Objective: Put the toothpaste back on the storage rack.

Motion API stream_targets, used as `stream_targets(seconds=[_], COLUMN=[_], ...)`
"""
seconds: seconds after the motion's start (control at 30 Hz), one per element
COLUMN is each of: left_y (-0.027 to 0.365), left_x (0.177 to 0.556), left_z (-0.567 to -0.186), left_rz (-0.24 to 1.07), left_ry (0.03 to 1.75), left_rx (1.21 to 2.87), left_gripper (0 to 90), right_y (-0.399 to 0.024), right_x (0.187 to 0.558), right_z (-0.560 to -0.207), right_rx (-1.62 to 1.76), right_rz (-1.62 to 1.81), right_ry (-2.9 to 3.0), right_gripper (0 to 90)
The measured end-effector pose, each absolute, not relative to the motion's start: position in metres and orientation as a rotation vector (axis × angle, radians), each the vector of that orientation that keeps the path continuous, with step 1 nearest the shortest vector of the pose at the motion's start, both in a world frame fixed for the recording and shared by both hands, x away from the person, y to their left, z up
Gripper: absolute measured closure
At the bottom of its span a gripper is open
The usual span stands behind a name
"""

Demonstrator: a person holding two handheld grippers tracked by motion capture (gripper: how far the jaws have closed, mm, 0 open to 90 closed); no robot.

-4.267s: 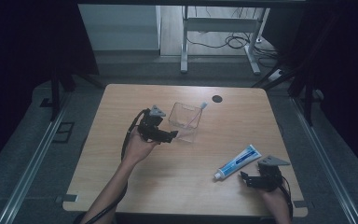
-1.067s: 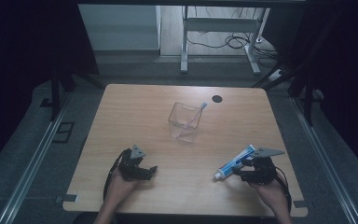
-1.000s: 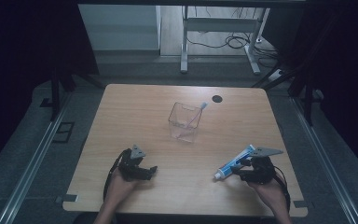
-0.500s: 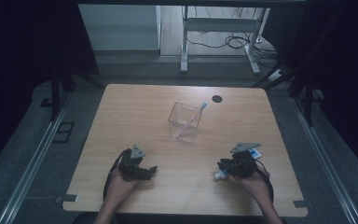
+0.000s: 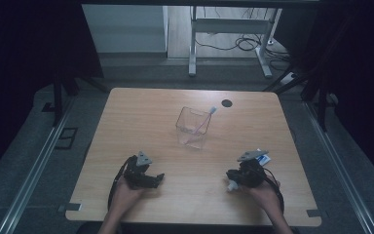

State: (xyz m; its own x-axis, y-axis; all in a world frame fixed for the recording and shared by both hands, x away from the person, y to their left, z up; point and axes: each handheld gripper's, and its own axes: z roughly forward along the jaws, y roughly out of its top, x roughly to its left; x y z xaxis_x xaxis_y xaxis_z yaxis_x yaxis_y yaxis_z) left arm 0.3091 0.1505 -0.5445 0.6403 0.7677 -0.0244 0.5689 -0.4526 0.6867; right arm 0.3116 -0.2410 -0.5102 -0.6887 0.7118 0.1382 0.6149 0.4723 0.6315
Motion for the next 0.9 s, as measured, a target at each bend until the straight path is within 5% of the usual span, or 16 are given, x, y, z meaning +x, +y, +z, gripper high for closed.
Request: stream_targets(seconds=[0.9], left_y=[0.151], left_x=[0.309], left_z=[-0.544], left_rz=[0.382], left_ry=[1.034], left_rx=[2.189], left_gripper=[12.0], right_y=[-0.290], right_x=[0.281], right_z=[-0.505], right_rx=[1.221], right_rz=[0.951], right_ry=[2.586], right_gripper=[79.3])
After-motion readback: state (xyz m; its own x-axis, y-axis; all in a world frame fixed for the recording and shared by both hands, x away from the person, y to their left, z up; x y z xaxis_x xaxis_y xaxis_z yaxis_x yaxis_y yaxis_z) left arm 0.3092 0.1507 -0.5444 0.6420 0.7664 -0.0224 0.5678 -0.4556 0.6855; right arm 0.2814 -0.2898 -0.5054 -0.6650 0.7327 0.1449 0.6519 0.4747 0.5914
